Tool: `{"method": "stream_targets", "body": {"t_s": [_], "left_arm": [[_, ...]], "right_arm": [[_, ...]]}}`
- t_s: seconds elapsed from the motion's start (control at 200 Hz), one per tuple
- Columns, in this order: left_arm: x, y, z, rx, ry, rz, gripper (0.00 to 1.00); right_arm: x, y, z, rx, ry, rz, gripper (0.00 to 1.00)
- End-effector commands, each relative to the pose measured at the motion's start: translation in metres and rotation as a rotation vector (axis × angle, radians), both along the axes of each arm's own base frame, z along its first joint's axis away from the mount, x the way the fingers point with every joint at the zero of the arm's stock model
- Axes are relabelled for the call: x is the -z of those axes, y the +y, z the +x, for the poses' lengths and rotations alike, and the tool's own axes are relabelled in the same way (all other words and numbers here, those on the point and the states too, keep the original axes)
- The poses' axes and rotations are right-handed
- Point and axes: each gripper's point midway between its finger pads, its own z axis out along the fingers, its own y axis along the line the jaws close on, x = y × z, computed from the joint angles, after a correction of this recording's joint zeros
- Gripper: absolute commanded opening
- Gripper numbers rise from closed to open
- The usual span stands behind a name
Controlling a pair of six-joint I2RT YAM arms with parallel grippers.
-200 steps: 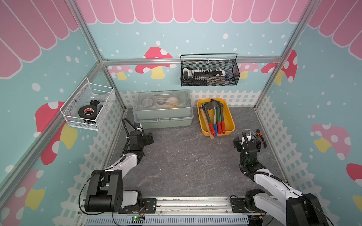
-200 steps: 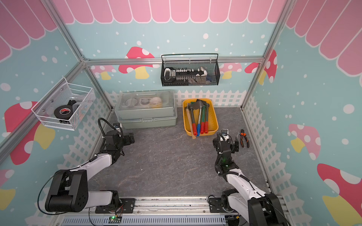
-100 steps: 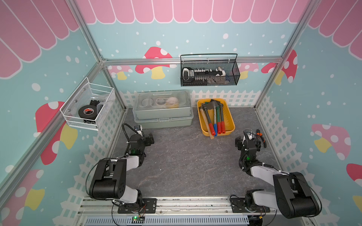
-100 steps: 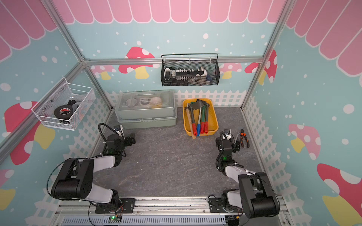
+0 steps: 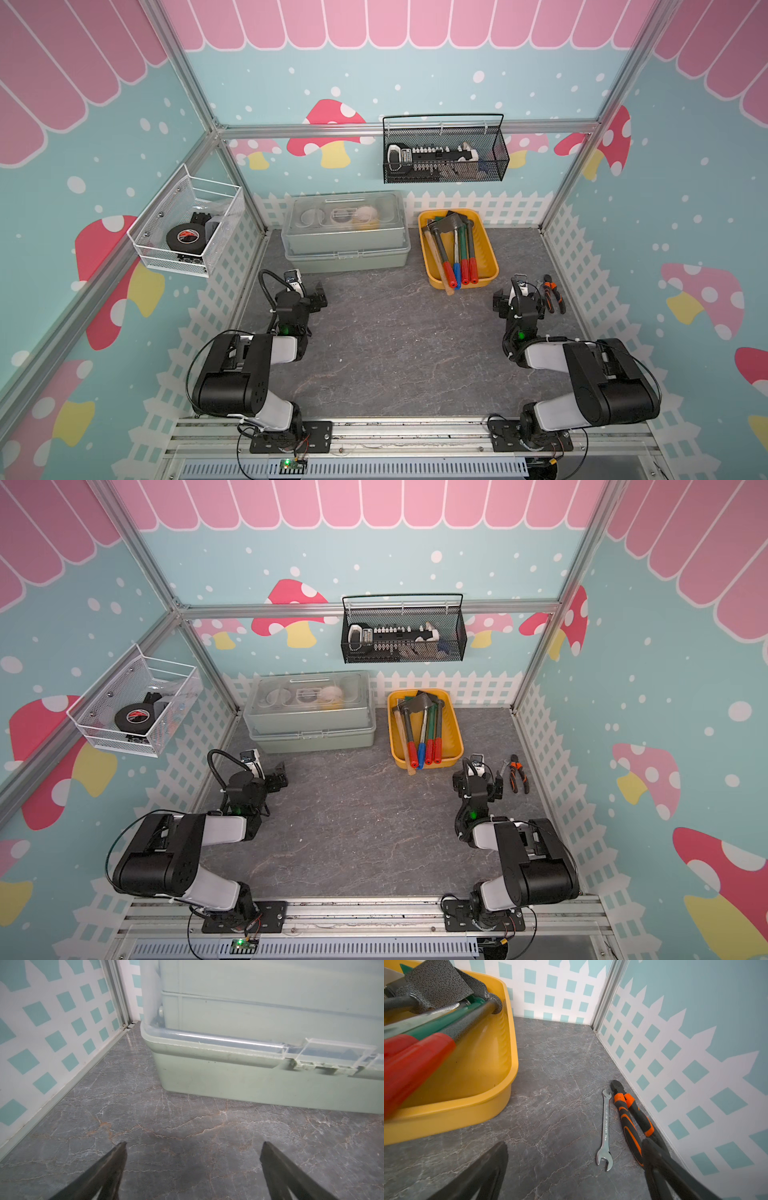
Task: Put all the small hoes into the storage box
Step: Reset both arms
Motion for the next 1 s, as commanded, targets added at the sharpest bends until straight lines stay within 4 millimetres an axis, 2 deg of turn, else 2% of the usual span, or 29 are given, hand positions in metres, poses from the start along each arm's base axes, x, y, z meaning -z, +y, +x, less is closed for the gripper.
{"method": "stream_targets", "body": {"t_s": [0.0, 0.105, 0.32, 0.425, 0.56, 0.996], "left_arm": [[-0.0125, 0.0131, -0.0075, -0.123, -0.069, 0.033, 0.99], [-0.0096, 0.0117, -0.0011, -0.128, -0.039, 0.047, 0.99], [-0.0098, 0.0110, -0.0015, -0.126, -0.034, 0.048, 0.99], [-0.0107, 0.0132, -0.0029, -0.149, -0.038, 0.064, 0.99], [-0.0135, 0.0065, -0.0027, -0.154, -0.046, 0.104, 0.99], [-0.0105, 0.0079, 0.0010, -0.142, -0.028, 0.087, 0.99]], "right_arm": [[-0.0041, 0.0008, 0.0079, -0.008, -0.005, -0.002, 0.99], [-0.0030, 0.0000, 0.0081, -0.008, -0.001, 0.000, 0.99], [0.0019, -0.0041, 0.0140, -0.030, 0.020, 0.053, 0.99], [0.0020, -0.0049, 0.0136, -0.028, 0.020, 0.055, 0.99], [0.0006, -0.0049, 0.0124, -0.030, 0.014, 0.052, 0.99], [0.0001, -0.0048, 0.0125, -0.030, 0.012, 0.053, 0.99]]}}
